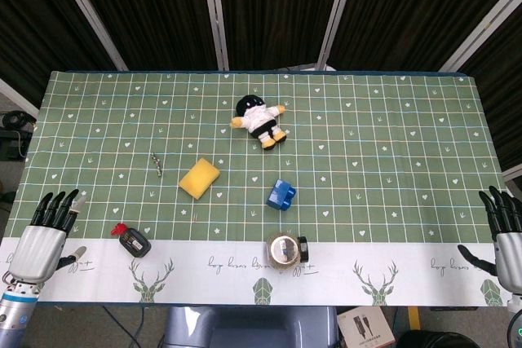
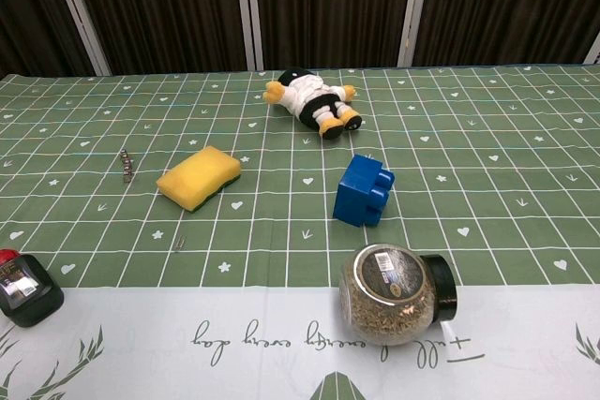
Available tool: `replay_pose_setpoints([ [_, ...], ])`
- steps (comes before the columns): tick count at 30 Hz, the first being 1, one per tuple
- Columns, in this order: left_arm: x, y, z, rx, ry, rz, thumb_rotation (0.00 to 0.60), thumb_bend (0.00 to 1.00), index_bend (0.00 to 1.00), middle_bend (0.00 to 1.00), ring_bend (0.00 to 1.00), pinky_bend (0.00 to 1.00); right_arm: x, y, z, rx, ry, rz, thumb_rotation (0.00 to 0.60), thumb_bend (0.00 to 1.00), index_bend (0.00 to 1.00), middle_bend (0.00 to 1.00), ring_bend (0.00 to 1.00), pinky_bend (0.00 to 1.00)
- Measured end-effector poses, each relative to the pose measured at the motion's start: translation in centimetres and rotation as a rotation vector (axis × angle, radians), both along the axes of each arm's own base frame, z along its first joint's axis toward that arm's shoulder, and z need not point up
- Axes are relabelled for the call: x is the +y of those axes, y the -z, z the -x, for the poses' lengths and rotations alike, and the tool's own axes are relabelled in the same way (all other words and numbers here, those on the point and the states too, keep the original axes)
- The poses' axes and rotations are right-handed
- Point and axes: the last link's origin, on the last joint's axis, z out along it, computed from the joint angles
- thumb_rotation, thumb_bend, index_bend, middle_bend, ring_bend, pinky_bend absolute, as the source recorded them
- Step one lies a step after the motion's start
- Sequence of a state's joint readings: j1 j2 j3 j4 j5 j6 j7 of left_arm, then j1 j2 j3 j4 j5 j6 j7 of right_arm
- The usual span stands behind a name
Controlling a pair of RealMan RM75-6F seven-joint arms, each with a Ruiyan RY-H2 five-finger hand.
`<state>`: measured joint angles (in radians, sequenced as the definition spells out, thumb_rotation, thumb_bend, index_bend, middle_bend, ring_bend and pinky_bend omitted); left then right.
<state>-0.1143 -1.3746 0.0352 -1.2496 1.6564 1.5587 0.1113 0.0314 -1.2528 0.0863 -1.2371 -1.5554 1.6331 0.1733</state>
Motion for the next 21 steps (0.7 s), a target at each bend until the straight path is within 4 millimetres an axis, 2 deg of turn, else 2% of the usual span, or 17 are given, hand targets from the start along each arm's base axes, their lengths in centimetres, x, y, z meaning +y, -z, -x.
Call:
replay_pose_setpoints([
  [21, 0.60, -0.17, 0.25, -0.003, -0.012, 0.008, 0.600, 0.09, 0.02, 0.00, 0.00, 0.00, -0.32, 0.20, 0.07, -0.009, 0.012, 0.000, 0.600, 0.08, 0.09, 0.00, 0.00, 0.08],
])
